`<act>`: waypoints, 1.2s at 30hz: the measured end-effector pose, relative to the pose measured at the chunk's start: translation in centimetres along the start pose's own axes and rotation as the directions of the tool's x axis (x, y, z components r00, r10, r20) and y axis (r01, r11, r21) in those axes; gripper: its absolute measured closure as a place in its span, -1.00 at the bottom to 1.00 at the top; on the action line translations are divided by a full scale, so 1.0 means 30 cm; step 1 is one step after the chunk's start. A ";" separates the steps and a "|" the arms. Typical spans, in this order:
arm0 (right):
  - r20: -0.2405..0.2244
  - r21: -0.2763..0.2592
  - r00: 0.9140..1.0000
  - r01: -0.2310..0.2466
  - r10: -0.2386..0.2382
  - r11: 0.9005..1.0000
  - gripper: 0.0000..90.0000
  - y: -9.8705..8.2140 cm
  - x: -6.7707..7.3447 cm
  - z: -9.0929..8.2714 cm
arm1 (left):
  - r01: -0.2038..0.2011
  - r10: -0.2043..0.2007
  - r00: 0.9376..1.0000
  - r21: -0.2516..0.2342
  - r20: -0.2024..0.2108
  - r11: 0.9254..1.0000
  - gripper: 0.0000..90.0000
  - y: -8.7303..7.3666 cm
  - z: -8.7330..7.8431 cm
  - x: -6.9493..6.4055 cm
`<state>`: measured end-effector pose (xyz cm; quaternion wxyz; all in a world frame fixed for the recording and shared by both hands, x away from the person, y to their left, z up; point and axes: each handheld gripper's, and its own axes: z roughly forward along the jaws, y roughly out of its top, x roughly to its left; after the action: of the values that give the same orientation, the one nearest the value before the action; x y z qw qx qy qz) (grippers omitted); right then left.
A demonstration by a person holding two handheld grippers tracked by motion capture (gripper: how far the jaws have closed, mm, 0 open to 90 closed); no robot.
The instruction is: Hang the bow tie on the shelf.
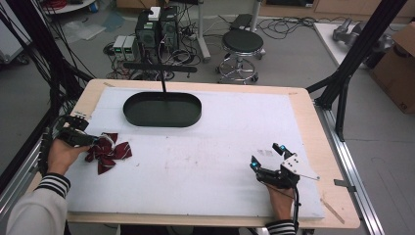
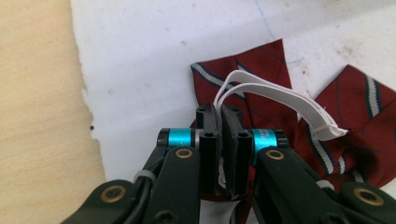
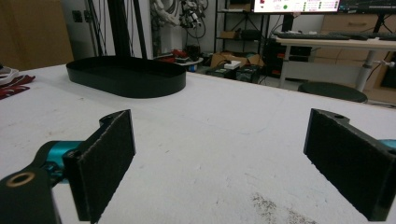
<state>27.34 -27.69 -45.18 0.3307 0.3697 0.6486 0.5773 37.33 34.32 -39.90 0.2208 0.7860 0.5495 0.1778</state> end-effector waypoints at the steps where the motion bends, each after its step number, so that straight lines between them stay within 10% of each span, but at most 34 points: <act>1: 0.000 0.000 1.000 0.001 -0.001 1.000 -0.82 0.000 0.000 0.000 | -0.001 0.001 1.000 -0.014 0.007 1.000 0.90 0.000 -0.005 0.000; 11: 0.000 -0.002 1.000 0.004 -0.004 1.000 -0.82 0.000 0.000 0.001 | 0.007 0.001 0.999 -0.205 0.038 0.979 0.90 0.023 -0.094 -0.005; 19: -0.002 0.002 1.000 0.000 0.000 1.000 -0.82 0.000 0.003 0.000 | 0.002 0.022 0.998 -0.369 0.059 0.929 0.91 0.063 -0.179 -0.030; 36: -0.002 0.001 1.000 0.000 0.000 1.000 -0.82 0.000 0.003 0.001 | -0.011 0.054 0.996 -0.535 0.066 0.845 0.91 0.149 -0.280 -0.076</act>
<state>27.31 -27.61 -45.18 0.3300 0.3692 0.6494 0.5771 35.69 32.12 -30.52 0.4491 0.7090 0.4558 0.2964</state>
